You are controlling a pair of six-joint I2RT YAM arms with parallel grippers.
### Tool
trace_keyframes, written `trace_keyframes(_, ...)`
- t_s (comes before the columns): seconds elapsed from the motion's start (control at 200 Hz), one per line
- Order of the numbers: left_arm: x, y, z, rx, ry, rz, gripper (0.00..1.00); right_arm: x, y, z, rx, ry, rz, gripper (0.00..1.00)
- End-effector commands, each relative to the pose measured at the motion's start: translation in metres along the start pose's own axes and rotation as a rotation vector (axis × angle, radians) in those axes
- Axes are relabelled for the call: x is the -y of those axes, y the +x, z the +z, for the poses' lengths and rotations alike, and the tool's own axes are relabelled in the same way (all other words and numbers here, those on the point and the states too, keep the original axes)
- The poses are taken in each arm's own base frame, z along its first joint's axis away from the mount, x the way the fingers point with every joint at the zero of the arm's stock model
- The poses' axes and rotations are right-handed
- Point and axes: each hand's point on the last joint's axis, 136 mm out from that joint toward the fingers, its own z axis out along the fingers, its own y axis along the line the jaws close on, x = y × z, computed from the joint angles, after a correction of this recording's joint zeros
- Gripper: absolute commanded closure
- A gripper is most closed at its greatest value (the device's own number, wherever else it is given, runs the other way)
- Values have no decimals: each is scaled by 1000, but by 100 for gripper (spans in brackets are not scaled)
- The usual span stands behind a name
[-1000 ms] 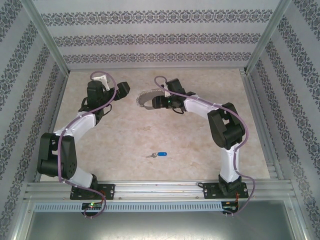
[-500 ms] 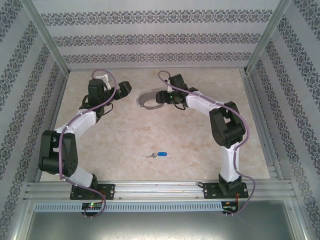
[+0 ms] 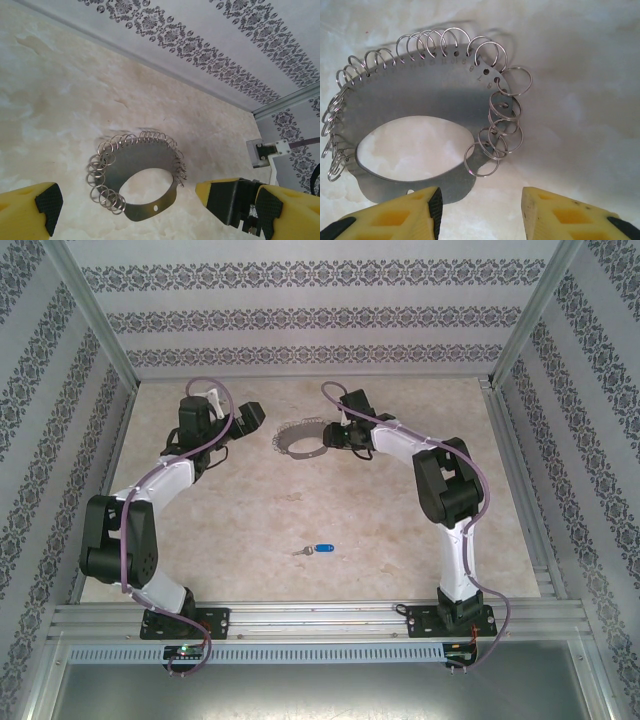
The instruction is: Put the keys on the keyring
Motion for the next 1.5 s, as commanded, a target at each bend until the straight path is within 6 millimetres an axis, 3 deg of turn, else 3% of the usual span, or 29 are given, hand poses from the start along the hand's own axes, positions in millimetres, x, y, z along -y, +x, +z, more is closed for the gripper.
trace_keyframes(0.0, 11, -3, 7, -4, 30, -10, 0, -1, 4, 8, -9, 1, 16, 53)
trace_keyframes(0.32, 15, 3, 13, -24, 45, -12, 0, 4, -17, 25, 1, 28, 47, 54)
trace_keyframes(0.485, 18, 3, 16, -27, 52, -18, 0, 12, -14, 38, -30, 83, 48, 57)
trace_keyframes(0.799, 21, 3, 16, -32, 64, -26, 0, 24, -9, 34, -42, 197, 23, 81)
trace_keyframes(0.954, 23, 4, 13, -31, 67, -25, 0, 23, 1, 30, -68, 208, 11, 88)
trace_keyframes(1.159, 23, 7, 8, -31, 60, -22, 0, 19, 21, 20, -95, 208, 1, 89)
trace_keyframes(1.494, 33, 15, -3, -47, 65, -1, 0, 20, 73, -7, -146, 219, -3, 89)
